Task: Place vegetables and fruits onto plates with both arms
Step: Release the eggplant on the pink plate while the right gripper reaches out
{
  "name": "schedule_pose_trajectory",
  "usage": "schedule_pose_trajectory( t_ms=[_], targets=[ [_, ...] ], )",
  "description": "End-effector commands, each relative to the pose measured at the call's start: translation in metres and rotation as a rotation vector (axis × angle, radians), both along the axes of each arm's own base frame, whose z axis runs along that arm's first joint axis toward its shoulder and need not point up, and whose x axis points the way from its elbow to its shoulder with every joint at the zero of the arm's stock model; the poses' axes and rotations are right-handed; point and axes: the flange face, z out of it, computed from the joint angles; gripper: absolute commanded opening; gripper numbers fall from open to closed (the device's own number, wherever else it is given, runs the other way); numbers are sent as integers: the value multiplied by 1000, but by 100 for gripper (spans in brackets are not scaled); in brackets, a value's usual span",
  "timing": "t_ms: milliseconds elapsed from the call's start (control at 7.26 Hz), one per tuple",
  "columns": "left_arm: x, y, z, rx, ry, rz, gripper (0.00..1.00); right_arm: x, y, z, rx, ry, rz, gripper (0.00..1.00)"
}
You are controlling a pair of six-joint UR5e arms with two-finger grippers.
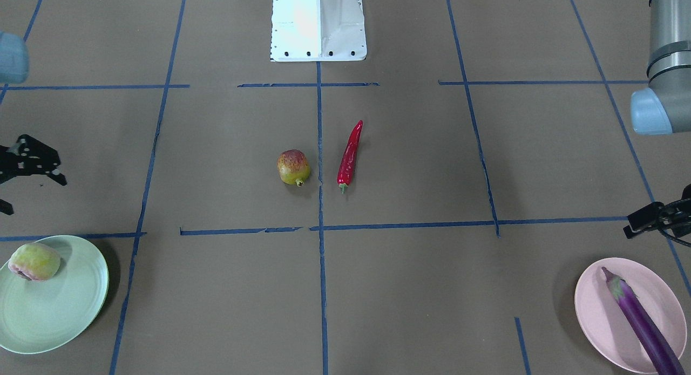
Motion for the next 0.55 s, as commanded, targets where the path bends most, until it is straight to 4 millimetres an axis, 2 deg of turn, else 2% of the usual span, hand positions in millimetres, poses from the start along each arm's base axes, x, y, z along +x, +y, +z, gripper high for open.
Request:
schedule_pose_trajectory(
  t_ms=[0,138,413],
  targets=[
    [1,5,-2,3,5,2,100,-131,22,-84,0,-4,7,99],
    [1,5,-2,3,5,2,100,-179,40,-112,52,25,29,99],
    [2,5,-3,3,6,3,100,-272,62,-157,-14,18,65,99]
  ],
)
